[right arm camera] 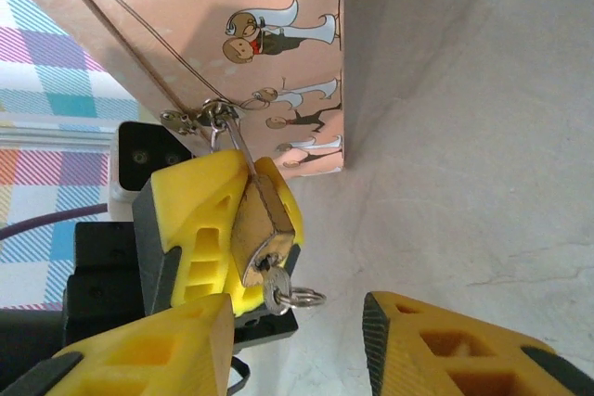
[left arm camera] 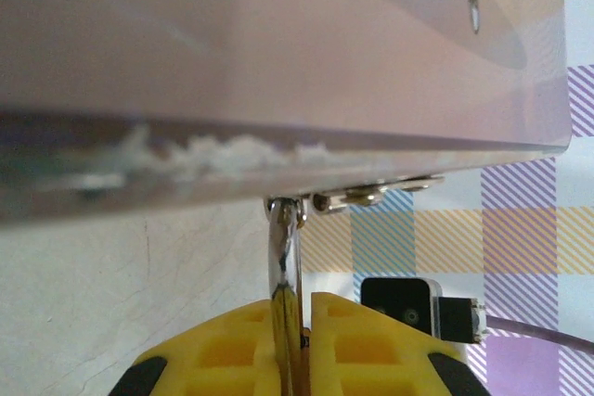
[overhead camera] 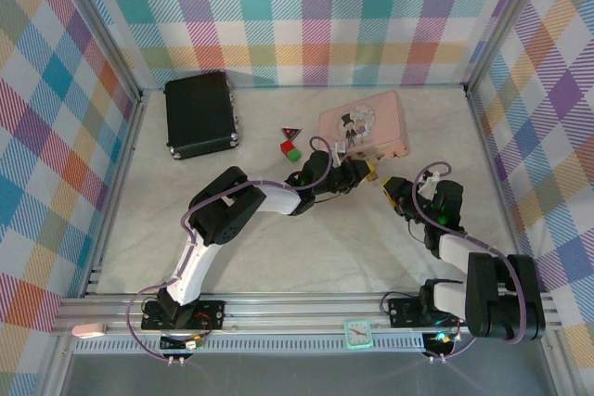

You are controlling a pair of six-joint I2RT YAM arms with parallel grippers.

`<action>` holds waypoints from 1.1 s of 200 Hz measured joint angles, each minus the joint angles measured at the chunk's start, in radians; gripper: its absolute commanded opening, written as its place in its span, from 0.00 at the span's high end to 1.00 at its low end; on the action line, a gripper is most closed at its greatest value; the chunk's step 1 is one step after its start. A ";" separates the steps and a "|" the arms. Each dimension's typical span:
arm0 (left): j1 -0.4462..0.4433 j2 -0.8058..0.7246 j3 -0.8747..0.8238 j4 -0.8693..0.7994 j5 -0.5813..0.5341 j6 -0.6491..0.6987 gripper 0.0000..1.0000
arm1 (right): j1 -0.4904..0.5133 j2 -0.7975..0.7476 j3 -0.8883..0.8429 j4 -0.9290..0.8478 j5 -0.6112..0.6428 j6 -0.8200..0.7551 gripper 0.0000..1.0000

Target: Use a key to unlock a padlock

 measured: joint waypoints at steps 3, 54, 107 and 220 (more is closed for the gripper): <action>0.000 0.000 -0.001 0.000 0.000 -0.001 1.00 | 0.000 0.007 0.001 0.008 -0.002 0.005 0.60; 0.000 0.000 -0.003 0.012 0.000 -0.019 1.00 | 0.012 0.153 0.014 0.157 -0.032 0.074 0.63; 0.000 0.000 -0.003 0.017 -0.005 -0.035 1.00 | 0.035 0.230 0.016 0.299 -0.046 0.142 0.68; -0.001 0.000 -0.003 0.029 -0.010 -0.067 1.00 | 0.073 0.206 0.018 0.315 -0.034 0.181 0.86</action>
